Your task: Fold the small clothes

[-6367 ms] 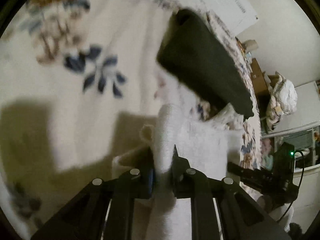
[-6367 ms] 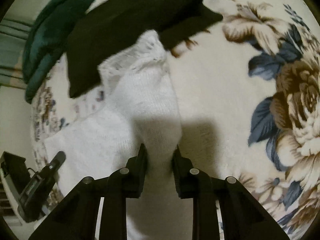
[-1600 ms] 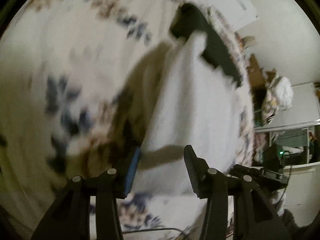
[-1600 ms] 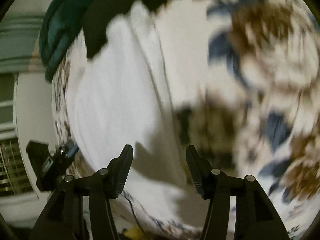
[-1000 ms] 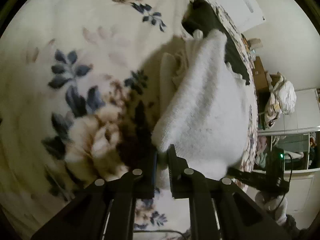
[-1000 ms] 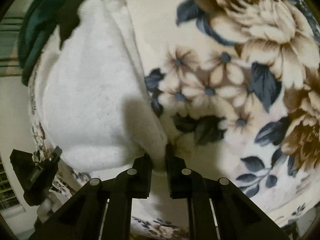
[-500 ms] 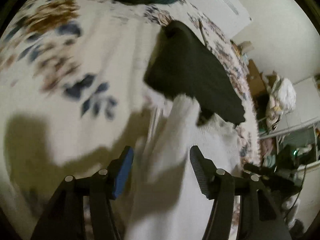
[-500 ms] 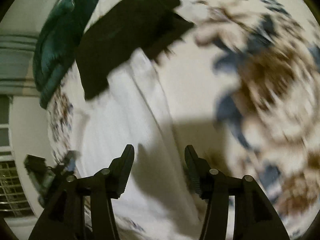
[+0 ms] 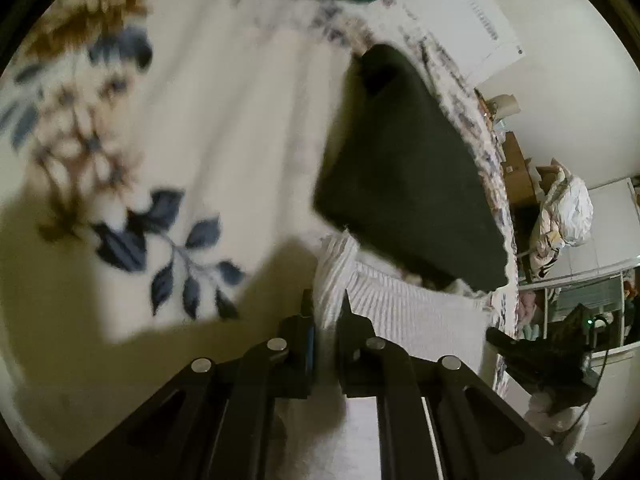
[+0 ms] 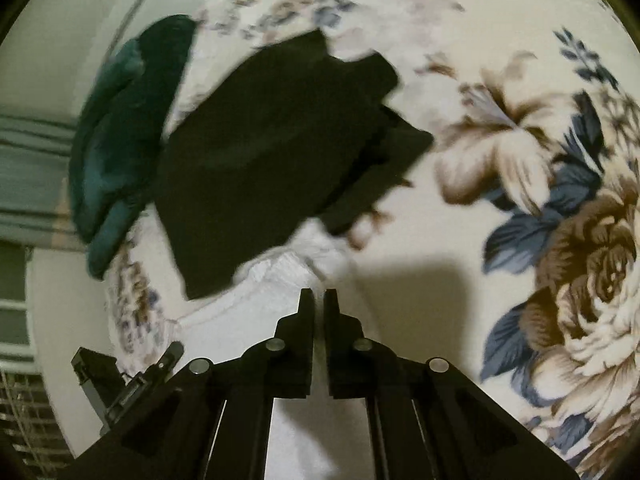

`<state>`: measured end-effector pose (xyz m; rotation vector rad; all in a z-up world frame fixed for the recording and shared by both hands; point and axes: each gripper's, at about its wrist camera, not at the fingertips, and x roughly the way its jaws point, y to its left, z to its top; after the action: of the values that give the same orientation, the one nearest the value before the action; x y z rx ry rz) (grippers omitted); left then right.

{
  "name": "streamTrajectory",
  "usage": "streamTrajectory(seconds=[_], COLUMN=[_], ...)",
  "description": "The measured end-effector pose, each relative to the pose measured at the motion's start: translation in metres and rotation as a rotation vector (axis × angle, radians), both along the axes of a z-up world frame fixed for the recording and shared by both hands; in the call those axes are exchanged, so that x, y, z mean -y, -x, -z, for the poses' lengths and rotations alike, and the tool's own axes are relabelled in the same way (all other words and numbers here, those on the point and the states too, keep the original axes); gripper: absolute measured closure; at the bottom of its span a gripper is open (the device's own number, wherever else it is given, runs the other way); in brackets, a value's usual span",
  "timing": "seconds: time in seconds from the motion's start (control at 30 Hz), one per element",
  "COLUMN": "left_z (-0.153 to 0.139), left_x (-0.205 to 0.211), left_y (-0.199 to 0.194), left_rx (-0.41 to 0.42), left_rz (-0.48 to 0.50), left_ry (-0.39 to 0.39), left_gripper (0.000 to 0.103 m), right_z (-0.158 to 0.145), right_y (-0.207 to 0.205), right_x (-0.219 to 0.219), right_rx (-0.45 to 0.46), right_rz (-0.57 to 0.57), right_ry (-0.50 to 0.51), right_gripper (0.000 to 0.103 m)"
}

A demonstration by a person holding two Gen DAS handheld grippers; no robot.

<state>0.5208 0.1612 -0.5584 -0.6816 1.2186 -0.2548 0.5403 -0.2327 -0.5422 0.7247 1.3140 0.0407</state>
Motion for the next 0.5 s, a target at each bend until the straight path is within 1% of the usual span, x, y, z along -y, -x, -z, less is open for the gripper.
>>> streamTrajectory(seconds=[0.03,0.07,0.1,0.13,0.17,0.2,0.23,0.27,0.3,0.33,0.43,0.47,0.5], left_z=[0.007,0.010,0.007,0.001,-0.004,-0.012,-0.021,-0.031,-0.041,-0.049,-0.078,-0.083,-0.090], left_x=[-0.002,-0.005,-0.007,-0.011,-0.014,-0.018,-0.022,-0.025,-0.025,-0.023,0.001,0.007,0.021], left_y=[-0.001,0.001,0.004,0.010,0.014,0.021,0.032,0.045,0.056,0.067,0.107,0.113,0.126], left_rx=[-0.029,-0.042,-0.041,-0.040,-0.034,-0.018,-0.007,-0.005,0.003,0.017,0.048,0.050,0.034], left_rz=[0.001,-0.001,0.001,0.000,0.001,-0.001,-0.010,-0.023,-0.035,-0.035,-0.022,-0.021,-0.017], left_ry=[0.019,0.059,0.077,0.068,0.064,0.077,0.072,0.027,-0.015,-0.041,-0.193,-0.225,-0.291], left_gripper=[0.092,0.091,0.085,0.071,0.066,0.061,0.061,0.061,0.061,0.061,0.061,0.061,0.061], right_z=[0.006,0.013,0.017,0.019,0.019,0.017,0.014,0.008,0.005,0.000,-0.016,-0.018,-0.021], right_y=[-0.003,-0.007,-0.008,-0.010,-0.011,-0.012,-0.011,-0.008,-0.004,0.002,0.034,0.045,0.059], right_x=[-0.001,-0.006,-0.005,-0.010,-0.013,-0.014,-0.015,-0.015,-0.016,-0.013,-0.010,-0.012,-0.012], right_rx=[-0.016,-0.029,-0.040,-0.048,-0.058,-0.060,-0.054,-0.054,-0.054,-0.050,-0.033,-0.041,-0.048], right_rz=[-0.007,-0.028,-0.052,-0.074,-0.099,-0.117,-0.127,-0.149,-0.164,-0.178,-0.214,-0.232,-0.249], right_ry=[0.026,0.057,0.077,0.087,0.097,0.098,0.089,0.080,0.077,0.072,0.100,0.119,0.138], right_gripper=[0.099,0.099,0.099,0.098,0.098,0.095,0.085,0.078,0.060,0.048,0.046,0.044,0.039])
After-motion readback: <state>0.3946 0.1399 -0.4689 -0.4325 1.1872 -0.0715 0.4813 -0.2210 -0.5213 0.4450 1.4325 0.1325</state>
